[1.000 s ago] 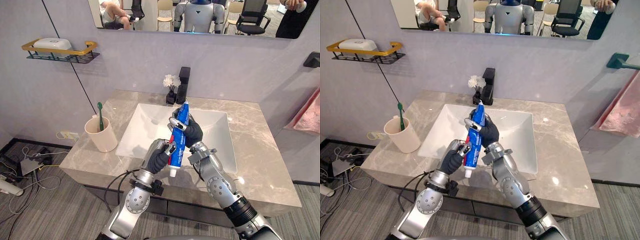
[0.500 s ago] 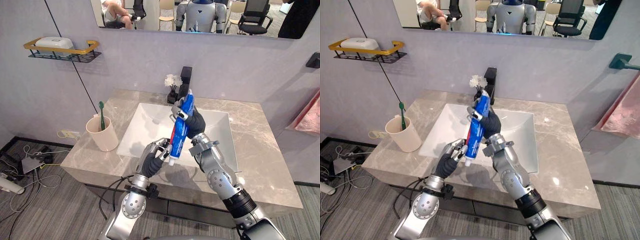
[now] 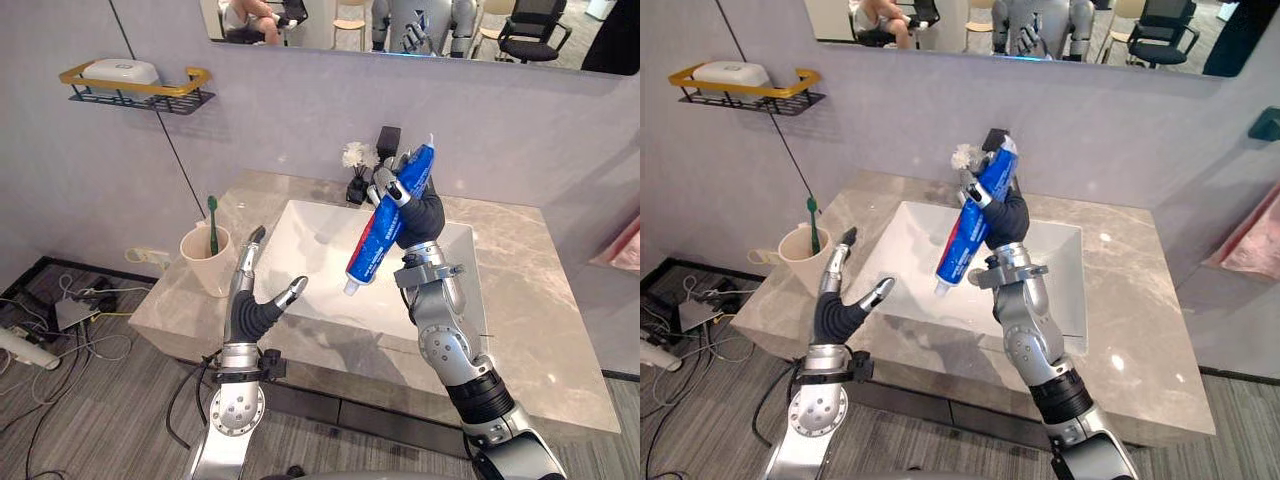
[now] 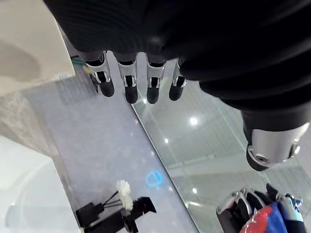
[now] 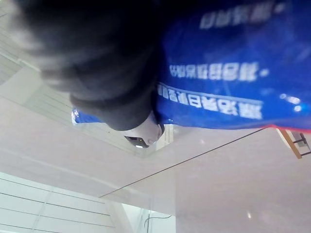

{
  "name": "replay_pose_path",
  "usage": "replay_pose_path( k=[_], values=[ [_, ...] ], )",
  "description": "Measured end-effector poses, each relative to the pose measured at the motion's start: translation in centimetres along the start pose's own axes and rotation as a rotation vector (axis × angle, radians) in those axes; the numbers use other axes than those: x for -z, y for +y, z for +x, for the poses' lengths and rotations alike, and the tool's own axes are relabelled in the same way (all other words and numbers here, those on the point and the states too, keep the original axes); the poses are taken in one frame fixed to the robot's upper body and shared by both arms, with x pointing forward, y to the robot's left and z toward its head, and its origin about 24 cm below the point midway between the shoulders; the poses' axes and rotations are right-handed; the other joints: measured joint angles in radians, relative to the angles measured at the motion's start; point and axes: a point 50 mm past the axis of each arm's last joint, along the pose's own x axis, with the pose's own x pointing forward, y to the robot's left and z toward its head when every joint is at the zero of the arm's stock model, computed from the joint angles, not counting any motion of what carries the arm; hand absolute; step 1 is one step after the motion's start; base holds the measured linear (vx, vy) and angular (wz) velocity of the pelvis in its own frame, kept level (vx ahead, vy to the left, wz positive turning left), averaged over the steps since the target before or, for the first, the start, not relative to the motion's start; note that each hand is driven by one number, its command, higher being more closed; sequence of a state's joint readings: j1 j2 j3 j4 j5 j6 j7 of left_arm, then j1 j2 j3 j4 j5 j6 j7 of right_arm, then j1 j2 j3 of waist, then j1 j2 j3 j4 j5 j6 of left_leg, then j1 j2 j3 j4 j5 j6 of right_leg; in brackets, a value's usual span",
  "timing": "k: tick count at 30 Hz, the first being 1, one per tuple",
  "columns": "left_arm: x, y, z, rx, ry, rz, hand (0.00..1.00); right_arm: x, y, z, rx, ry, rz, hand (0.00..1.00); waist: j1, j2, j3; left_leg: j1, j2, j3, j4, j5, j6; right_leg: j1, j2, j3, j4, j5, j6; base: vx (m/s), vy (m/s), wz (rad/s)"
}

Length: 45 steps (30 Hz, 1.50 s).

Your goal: Organize washtable

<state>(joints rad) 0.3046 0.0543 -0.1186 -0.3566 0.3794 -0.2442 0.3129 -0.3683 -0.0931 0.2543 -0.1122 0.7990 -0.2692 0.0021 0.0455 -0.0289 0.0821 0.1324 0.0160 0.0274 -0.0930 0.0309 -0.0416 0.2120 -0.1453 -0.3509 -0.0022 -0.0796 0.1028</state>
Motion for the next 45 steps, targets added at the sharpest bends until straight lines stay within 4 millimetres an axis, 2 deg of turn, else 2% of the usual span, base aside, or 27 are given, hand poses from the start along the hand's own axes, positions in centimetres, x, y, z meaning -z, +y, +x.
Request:
replay_pose_path(
  k=[5,6,12,14,16,22,26,30,33,37,41,45],
  values=[
    [1.3,1.7,-1.2,-0.109,0.102,-0.013,0.00,-0.9,0.3,0.1,0.006,-0.052,-0.037,1.00,0.015,-0.001,0.001,-0.010,-0.002,-0.006,0.000,0.001,0.000,-0.005,-0.007,-0.007,0.000,-0.001,0.002,-0.01,0.000,0.05],
    [1.7,2.3,-1.5,-0.150,0.130,-0.016,0.00,-1.5,0.3,0.2,0.007,-0.083,-0.050,1.00,0.026,-0.003,0.001,-0.011,-0.003,-0.013,0.000,0.001,0.000,-0.005,-0.007,-0.010,0.000,-0.002,0.003,-0.01,-0.009,0.10],
    [3.6,5.8,-3.4,-0.364,0.258,0.008,0.00,-2.8,-0.4,0.1,0.049,-0.146,-0.067,1.00,0.028,-0.013,0.004,-0.026,-0.020,-0.050,-0.002,0.008,0.007,0.001,-0.021,-0.054,0.003,-0.009,0.012,-0.01,0.000,0.21],
    [4.6,7.4,-4.3,-0.466,0.317,0.024,0.00,-3.0,-0.9,-0.2,0.073,-0.151,-0.074,1.00,0.043,-0.020,0.007,-0.033,-0.024,-0.056,-0.002,0.009,0.009,-0.002,-0.026,-0.061,0.004,-0.010,0.013,-0.01,0.010,0.11],
    [5.5,8.2,-5.0,-0.521,0.364,0.016,0.00,-3.2,-1.5,-0.6,0.101,-0.154,-0.083,1.00,0.053,-0.028,0.006,-0.035,-0.029,-0.064,-0.002,0.010,0.009,-0.002,-0.029,-0.068,0.005,-0.012,0.016,0.00,-0.001,0.13],
    [8.8,9.9,-8.4,-0.627,0.578,-0.008,0.00,-3.8,-2.3,-0.9,0.141,-0.186,-0.102,1.00,0.055,-0.030,0.005,-0.048,-0.042,-0.090,-0.003,0.019,0.020,-0.005,-0.035,-0.095,0.017,-0.013,0.018,-0.01,-0.001,0.14],
    [12.0,9.4,-11.6,-0.626,0.791,-0.051,0.00,-3.7,-2.5,-1.1,0.151,-0.181,-0.105,1.00,0.054,-0.031,0.005,-0.050,-0.046,-0.094,-0.008,0.023,0.023,-0.006,-0.042,-0.100,0.020,-0.013,0.018,-0.05,0.004,0.04],
    [15.3,7.8,-16.5,-0.601,1.086,-0.137,0.00,-3.4,-3.0,-1.9,0.179,-0.160,-0.108,1.00,0.053,-0.034,0.002,-0.052,-0.046,-0.094,-0.009,0.023,0.023,-0.012,-0.046,-0.100,0.027,-0.013,0.018,-0.04,0.000,0.00],
    [16.2,6.7,-18.8,-0.547,1.209,-0.158,0.00,-3.4,-3.0,-1.9,0.173,-0.159,-0.108,1.00,0.052,-0.036,0.001,-0.057,-0.046,-0.093,-0.009,0.025,0.025,-0.022,-0.046,-0.099,0.034,-0.013,0.018,-0.02,-0.003,-0.02],
    [17.1,5.4,-20.4,-0.471,1.315,-0.193,0.00,-3.2,-3.1,-2.0,0.165,-0.147,-0.110,1.00,0.052,-0.040,-0.002,-0.058,-0.049,-0.096,-0.005,0.033,0.026,-0.022,-0.048,-0.100,0.036,-0.013,0.018,0.00,-0.001,0.02],
    [17.7,3.9,-20.6,-0.363,1.364,-0.204,0.00,-3.0,-3.1,-2.1,0.155,-0.141,-0.111,1.00,0.053,-0.040,-0.002,-0.058,-0.051,-0.105,-0.004,0.037,0.027,-0.022,-0.049,-0.104,0.040,-0.013,0.018,-0.02,-0.006,0.04],
    [18.0,3.6,-20.5,-0.322,1.377,-0.198,0.00,-3.0,-3.1,-2.1,0.152,-0.139,-0.112,1.00,0.053,-0.040,-0.002,-0.059,-0.051,-0.106,-0.009,0.038,0.028,-0.023,-0.049,-0.108,0.043,-0.013,0.018,-0.04,-0.010,0.02]
  ],
)
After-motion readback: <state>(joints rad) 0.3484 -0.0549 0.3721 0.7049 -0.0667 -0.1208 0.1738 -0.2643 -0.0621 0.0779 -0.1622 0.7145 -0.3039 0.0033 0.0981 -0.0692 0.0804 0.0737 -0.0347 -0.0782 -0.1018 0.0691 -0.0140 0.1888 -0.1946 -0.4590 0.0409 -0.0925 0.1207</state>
